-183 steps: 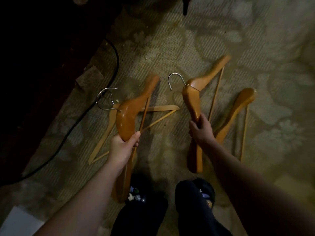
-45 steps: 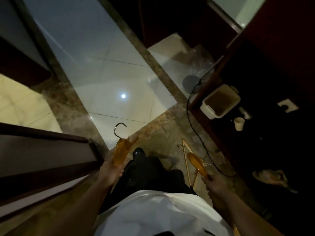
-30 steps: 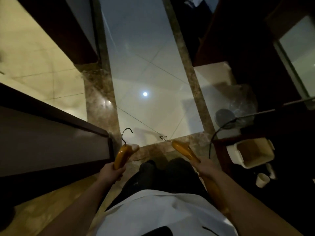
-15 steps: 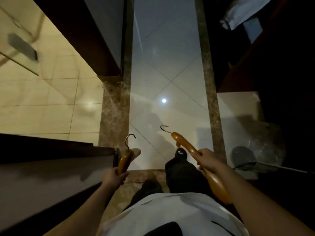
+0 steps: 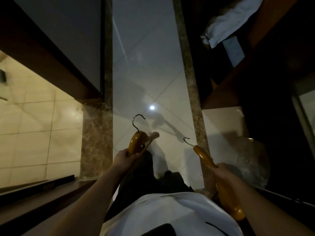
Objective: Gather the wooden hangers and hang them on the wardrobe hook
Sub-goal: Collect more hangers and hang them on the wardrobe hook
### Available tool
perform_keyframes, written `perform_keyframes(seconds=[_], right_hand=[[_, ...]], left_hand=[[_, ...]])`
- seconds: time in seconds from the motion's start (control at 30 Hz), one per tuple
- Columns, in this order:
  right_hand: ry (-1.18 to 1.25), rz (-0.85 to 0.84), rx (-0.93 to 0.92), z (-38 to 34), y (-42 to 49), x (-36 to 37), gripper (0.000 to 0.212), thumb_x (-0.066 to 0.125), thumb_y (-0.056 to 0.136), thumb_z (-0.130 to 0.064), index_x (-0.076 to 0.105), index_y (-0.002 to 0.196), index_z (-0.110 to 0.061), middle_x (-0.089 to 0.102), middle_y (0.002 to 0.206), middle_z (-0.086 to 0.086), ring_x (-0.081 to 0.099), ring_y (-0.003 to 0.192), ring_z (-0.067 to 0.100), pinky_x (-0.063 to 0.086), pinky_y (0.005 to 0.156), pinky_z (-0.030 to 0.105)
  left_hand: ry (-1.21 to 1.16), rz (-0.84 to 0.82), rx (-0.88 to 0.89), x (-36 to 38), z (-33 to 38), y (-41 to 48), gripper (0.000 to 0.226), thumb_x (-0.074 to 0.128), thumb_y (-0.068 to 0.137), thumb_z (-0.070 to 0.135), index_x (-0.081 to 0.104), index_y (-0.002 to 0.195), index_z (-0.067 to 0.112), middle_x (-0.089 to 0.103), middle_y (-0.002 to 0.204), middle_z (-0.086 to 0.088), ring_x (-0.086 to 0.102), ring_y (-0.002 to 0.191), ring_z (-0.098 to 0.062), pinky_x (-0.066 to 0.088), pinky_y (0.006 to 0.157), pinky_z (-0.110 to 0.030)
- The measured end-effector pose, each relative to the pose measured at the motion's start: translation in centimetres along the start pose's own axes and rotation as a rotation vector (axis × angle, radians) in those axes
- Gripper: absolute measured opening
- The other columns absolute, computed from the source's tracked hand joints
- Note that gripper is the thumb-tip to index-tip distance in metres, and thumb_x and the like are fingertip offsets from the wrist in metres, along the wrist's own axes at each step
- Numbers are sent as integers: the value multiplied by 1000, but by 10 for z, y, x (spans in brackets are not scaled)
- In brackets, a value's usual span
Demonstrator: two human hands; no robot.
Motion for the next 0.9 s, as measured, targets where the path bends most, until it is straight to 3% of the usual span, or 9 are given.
perform_keyframes(seconds=[0.13,0.2,0.3,0.47,0.67,0.9], right_hand=[[-23,36,17,-63,16,-10,40,52,92,-37,55,113,-3,65,96,19,65,84,31,54,71,37],[31,35,0,-107,21,-8,40,53,91,-38,55,112,-3,65,94,20,65,83,33,55,68,37],[27,-8,-53,-184,25,1,35,52,93,-33,57,107,-2,60,80,15,61,74,27,53,75,39],[12,-77,-205,-319,25,11,28,55,91,-36,55,81,-9,55,67,10,53,60,21,44,61,34],[-72,-134,-409,-442,17,3,26,47,95,-29,62,94,-8,60,74,7,57,64,19,44,58,27],[-55,-144,-400,-518,68,-51,24,48,95,-27,56,77,-12,57,70,6,54,59,17,42,54,26]], left_hand=[[14,-11,22,-38,32,45,12,57,90,23,56,99,16,64,88,-6,62,84,-21,48,76,-32],[14,1,16,-67,44,64,12,58,90,22,57,99,15,63,85,-5,61,82,-20,47,73,-29],[33,9,-32,-116,50,87,17,60,89,22,58,102,11,64,89,-10,61,81,-21,49,69,-28],[52,71,-93,-199,60,123,18,60,88,18,60,102,6,61,80,-7,58,72,-17,43,58,-21],[106,115,-107,-276,93,165,20,61,88,18,62,102,3,63,82,-11,60,73,-22,45,59,-22],[93,163,-117,-291,179,232,21,57,91,16,60,103,0,61,80,-10,59,70,-19,43,57,-22]])
Point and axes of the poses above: each hand's wrist, its own y-axis towards the middle knuckle, its own x-axis out of the palm, z = x × y, the point moved 8 cm from there along y, towards the middle knuckle
